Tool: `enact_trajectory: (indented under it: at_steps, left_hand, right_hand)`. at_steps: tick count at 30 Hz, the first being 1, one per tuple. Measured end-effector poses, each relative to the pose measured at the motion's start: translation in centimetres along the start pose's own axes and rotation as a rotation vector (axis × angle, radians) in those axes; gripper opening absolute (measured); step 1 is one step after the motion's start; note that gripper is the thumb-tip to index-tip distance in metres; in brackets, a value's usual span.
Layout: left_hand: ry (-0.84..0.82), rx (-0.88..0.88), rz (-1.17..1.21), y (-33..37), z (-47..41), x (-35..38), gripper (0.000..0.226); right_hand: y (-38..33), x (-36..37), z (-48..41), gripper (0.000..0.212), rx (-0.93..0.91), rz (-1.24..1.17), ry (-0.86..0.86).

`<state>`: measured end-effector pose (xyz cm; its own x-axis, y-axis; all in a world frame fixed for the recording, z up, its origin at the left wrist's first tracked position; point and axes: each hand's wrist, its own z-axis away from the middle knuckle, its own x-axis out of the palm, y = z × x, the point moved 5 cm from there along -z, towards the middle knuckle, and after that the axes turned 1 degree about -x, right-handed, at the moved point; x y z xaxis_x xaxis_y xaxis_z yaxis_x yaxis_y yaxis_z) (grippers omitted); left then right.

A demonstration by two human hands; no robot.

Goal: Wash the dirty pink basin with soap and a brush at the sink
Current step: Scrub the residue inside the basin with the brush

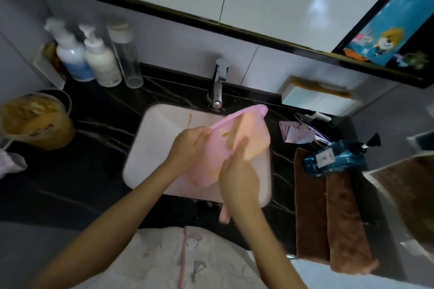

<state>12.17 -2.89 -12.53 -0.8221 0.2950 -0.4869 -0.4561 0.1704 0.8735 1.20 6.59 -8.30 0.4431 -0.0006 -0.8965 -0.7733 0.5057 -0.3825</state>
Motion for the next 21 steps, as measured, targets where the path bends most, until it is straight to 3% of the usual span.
enact_trajectory:
  at_steps: [2, 3, 6, 8, 12, 14, 19, 21]
  left_hand:
    - [0.018, -0.001, -0.004, -0.4, -0.4, -0.7, 0.041]
    - [0.017, 0.001, 0.001, -0.5, -0.5, -1.0, 0.043]
    - [-0.003, 0.003, 0.018, -0.8, -0.6, -0.9, 0.048]
    - [-0.008, 0.003, 0.017, -0.8, -0.5, -0.6, 0.046]
    - [0.003, -0.017, 0.069, -0.4, -1.4, -1.0, 0.033]
    - [-0.015, -0.027, 0.09, -0.7, -1.4, -1.1, 0.035]
    - [-0.015, -0.014, 0.093, -0.7, -1.3, -1.0, 0.035]
    - [0.012, -0.036, 0.097, -1.1, -1.6, -1.4, 0.035]
  right_hand:
    - [-0.3, 1.1, 2.5, 0.065, -0.226, 0.13, -0.024]
    - [0.6, 0.6, 1.7, 0.065, -0.237, 0.157, 0.025]
    - [4.2, -2.4, -3.0, 0.058, -0.005, 0.083, 0.132]
    - [3.9, -2.4, -2.4, 0.056, -0.012, 0.027, 0.194]
    - [1.9, 1.9, 1.7, 0.063, -0.499, 0.105, 0.158]
    - [4.0, 1.1, 0.9, 0.06, -0.579, 0.215, 0.187]
    - [6.8, -2.7, -3.3, 0.051, -0.246, -0.019, 0.246]
    - [4.9, -1.3, -2.0, 0.051, -0.403, -0.046, 0.258]
